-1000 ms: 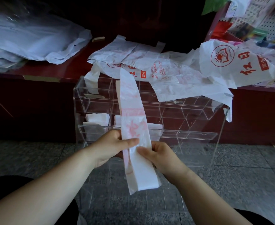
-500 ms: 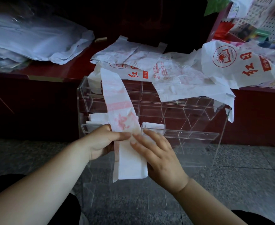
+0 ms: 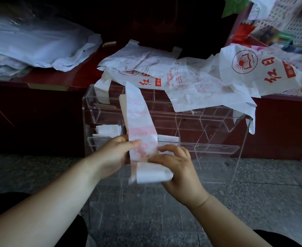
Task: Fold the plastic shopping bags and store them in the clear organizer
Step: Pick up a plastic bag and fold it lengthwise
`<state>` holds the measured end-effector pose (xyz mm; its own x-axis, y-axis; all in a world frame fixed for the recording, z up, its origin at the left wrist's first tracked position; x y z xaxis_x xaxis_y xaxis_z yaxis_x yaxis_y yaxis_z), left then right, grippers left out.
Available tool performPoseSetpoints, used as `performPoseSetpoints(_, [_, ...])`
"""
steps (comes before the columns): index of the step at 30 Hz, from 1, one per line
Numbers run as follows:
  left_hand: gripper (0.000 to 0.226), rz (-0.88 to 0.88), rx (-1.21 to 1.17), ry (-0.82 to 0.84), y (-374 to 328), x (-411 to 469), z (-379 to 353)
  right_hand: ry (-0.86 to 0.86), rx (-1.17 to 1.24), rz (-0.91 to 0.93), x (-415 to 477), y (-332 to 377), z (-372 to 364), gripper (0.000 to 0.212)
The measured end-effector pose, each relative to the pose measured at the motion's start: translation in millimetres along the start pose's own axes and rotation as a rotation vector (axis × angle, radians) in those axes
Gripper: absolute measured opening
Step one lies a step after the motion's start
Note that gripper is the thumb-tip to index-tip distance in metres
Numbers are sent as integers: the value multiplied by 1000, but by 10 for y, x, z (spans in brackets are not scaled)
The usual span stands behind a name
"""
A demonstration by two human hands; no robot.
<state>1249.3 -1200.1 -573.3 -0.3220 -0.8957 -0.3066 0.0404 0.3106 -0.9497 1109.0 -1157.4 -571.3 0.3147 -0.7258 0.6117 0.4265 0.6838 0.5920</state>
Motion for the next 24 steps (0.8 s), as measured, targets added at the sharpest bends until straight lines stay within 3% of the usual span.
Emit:
performPoseSetpoints(1, [9, -5, -27, 15, -16, -12, -24, -15, 25, -77, -6, -12, 0, 21])
performPoseSetpoints(4, [20, -18, -119, 27, -35, -42, -88, -50, 99, -295, -24, -37, 3, 48])
performPoseSetpoints(7, [31, -28, -217, 46, -49, -54, -137, -54, 178, -471, -31, -77, 2, 20])
performPoseSetpoints(8, [30, -36, -246, 59, -74, -68, -160, -52, 181, -504, -24, -75, 9, 20])
performPoseSetpoints(12, [42, -74, -298, 68, -140, -77, -217, -48, 152, -518, 8, -59, 21, 24])
performPoseSetpoints(15, [52, -117, -257, 127, -149, -128, -238, -58, 131, -500, 10, -70, 21, 43])
performPoseSetpoints(18, [28, -135, -85, 13, -89, -144, -214, -26, 80, -494, -1, -95, -5, 61])
performPoseSetpoints(20, [11, -124, -27, -98, -56, -113, -183, 2, 61, -485, -15, -103, -36, 56])
performPoseSetpoints(24, [16, -100, -40, -183, -62, -70, -99, 39, 103, -447, -24, -72, -65, 33])
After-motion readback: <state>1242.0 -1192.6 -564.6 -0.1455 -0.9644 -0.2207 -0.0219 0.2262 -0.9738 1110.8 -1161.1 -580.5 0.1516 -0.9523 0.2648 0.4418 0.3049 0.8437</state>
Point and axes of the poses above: each hand's wrist, its own x-axis towards the middle knuckle, its own z-axis out of the back of the hand, y = z × x, the point moved 4 cm from there along x, towards the middle knuckle, and after that the axes turned 14 degrees about x, right-handed, at the moved point
